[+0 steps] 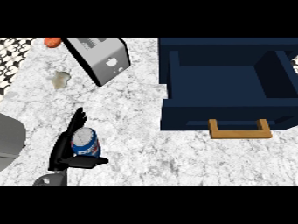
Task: Pick up the can, place it into the drawer and close the drawer
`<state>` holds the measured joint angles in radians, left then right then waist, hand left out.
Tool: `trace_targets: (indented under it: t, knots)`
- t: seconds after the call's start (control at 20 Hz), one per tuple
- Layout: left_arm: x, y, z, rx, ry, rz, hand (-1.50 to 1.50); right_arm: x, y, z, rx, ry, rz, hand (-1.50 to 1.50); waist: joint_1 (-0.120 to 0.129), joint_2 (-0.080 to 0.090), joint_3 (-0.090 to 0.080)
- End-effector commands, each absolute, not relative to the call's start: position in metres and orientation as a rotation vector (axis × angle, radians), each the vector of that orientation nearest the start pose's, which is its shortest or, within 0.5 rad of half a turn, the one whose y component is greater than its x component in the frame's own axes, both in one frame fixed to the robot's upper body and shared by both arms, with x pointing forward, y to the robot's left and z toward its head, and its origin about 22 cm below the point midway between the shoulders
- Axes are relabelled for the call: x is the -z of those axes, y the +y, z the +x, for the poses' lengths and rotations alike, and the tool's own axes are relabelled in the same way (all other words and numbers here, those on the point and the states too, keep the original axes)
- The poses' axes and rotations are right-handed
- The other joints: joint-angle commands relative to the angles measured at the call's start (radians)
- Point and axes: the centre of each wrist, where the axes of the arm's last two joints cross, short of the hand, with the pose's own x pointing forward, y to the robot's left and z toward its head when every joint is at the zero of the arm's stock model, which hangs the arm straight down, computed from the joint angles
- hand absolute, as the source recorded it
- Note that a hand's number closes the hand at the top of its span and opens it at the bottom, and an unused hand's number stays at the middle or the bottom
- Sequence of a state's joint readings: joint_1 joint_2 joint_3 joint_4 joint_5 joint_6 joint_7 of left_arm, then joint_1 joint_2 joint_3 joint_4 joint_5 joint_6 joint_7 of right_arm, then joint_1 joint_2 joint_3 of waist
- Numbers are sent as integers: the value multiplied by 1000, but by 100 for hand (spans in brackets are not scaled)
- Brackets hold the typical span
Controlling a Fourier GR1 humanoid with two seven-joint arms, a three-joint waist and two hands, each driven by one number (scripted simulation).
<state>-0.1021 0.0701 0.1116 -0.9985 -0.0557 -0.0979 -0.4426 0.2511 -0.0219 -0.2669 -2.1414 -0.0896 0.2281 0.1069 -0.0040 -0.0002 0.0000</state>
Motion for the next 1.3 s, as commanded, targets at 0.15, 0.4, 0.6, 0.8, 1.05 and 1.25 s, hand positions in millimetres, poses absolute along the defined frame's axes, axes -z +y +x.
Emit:
trace_targets:
  t: [0.15,0.4,0.6,0.8,1.05,1.25]
  knots:
    - [101,268,251,91,-1576,-23,150,-95,-294,154,23,-1808,-173,-150,0,0,0]
    - [98,240,238,53,-1542,-114,150,-91,-302,143,26,-1799,-168,-150,1,-1,0]
    - [95,235,263,78,-1590,-148,150,-106,-284,146,31,-1820,-171,-150,-1,0,0]
    - [64,234,263,-18,-1633,-94,150,-95,-312,152,21,-1816,-174,-150,2,0,0]
    - [56,275,291,-178,-1655,68,150,-98,-300,144,12,-1826,-153,-150,-5,2,0]
    - [30,254,291,-112,-1686,23,150,-98,-305,145,46,-1830,-164,-150,2,-1,0]
